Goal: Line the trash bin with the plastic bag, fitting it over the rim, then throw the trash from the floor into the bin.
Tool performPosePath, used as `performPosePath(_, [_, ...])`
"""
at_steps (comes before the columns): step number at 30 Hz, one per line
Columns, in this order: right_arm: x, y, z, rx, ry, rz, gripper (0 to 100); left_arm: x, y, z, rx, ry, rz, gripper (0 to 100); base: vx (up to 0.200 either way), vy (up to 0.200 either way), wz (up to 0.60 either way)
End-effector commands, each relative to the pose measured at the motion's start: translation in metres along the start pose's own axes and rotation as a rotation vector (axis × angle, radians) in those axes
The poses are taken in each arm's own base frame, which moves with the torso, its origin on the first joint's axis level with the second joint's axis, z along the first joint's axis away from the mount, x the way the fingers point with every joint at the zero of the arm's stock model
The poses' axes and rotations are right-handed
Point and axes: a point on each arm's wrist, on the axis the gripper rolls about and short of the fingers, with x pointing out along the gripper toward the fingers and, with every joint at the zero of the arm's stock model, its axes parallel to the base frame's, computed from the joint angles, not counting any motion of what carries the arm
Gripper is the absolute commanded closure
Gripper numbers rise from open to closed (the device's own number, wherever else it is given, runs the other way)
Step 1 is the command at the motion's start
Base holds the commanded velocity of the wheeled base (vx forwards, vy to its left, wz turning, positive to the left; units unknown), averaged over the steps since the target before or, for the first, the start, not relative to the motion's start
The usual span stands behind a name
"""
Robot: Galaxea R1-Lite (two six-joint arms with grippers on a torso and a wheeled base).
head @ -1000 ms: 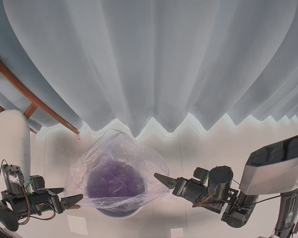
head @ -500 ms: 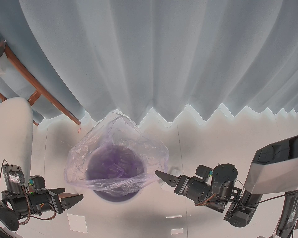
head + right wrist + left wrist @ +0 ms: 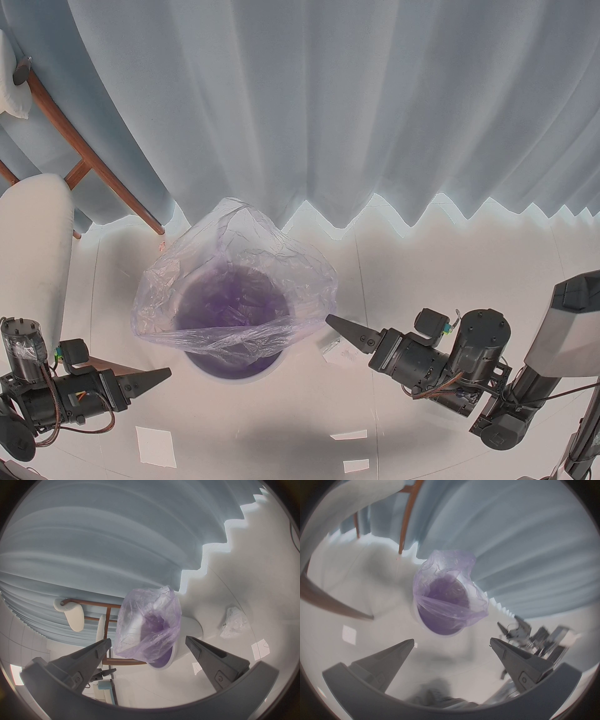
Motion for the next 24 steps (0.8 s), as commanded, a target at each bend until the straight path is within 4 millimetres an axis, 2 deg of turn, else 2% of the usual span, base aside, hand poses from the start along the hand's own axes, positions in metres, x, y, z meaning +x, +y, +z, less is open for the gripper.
performPosePath(1, [-0.012, 0.010, 0.019, -0.005, -0.059, 0.047, 0, 0.020, -0.029, 0.018, -0.251, 0.036, -0.142, 0, 0.000, 0.000, 0.00])
performPosePath(3, [-0.015, 0.007, 0.022, -0.005, -0.068, 0.036, 0, 0.041, -0.028, 0.020, -0.305, 0.089, -0.127, 0, 0.000, 0.000, 0.00])
performPosePath(7, [-0.016, 0.006, 0.023, -0.006, -0.070, 0.029, 0, 0.066, -0.020, 0.026, -0.328, 0.100, -0.069, 0, 0.000, 0.000, 0.00])
performPosePath(13, [-0.017, 0.004, 0.022, -0.006, -0.064, 0.018, 0, 0.071, -0.017, 0.023, -0.344, 0.123, -0.044, 0, 0.000, 0.000, 0.00])
performPosePath(15, [-0.017, 0.004, 0.022, -0.006, -0.064, 0.018, 0, 0.072, -0.015, 0.025, -0.348, 0.115, -0.037, 0, 0.000, 0.000, 0.00])
performPosePath(18, [-0.018, 0.003, 0.021, -0.018, -0.061, 0.014, 0, 0.082, -0.002, 0.031, -0.379, 0.104, 0.002, 0, 0.000, 0.000, 0.00])
performPosePath(24, [-0.016, -0.002, 0.021, -0.016, -0.062, -0.004, 0, 0.082, 0.002, 0.033, -0.422, 0.093, 0.017, 0, 0.000, 0.000, 0.00])
